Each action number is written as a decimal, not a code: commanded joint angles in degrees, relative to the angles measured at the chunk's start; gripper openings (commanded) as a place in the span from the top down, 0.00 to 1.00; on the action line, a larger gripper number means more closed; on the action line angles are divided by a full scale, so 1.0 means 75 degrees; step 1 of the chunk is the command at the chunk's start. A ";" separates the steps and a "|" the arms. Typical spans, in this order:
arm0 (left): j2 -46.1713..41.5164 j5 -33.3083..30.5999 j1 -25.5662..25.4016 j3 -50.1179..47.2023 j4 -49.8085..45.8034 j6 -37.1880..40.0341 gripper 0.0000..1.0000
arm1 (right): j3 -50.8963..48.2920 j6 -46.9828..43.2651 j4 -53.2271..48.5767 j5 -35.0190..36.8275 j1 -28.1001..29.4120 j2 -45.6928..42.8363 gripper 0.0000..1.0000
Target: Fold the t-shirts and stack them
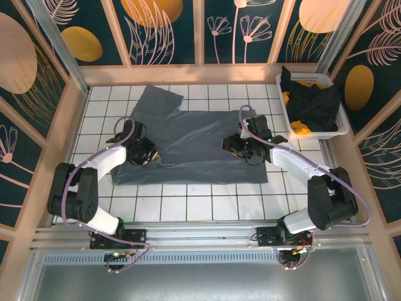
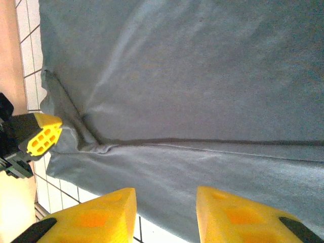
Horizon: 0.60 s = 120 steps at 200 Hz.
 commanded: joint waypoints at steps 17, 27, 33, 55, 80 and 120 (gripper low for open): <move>0.0801 -0.0021 -0.0212 0.1124 -0.0474 0.0809 1.00 | 0.0169 0.0105 -0.0029 0.0057 -0.0077 0.0059 0.63; 0.0906 -0.0058 -0.0215 0.1286 -0.0514 0.0886 1.00 | 0.0169 0.0105 -0.0028 0.0044 -0.0090 0.0062 0.63; 0.1134 -0.0075 -0.0218 0.1379 -0.0514 0.0933 1.00 | 0.0151 0.0105 -0.0029 0.0043 -0.0089 0.0062 0.63; 0.1437 -0.0079 -0.0245 0.1583 -0.0418 0.1088 1.00 | 0.0116 0.0115 -0.0033 0.0033 -0.0096 0.0046 0.63; 0.1721 0.0127 -0.0337 0.1791 -0.0146 0.1294 1.00 | 0.0043 0.0108 -0.0040 0.0044 -0.0107 0.0041 0.64; 0.1805 -0.0217 -0.0449 0.2158 -0.0813 0.1543 0.37 | -0.0146 -0.0011 -0.0323 0.0624 -0.0153 0.0003 0.63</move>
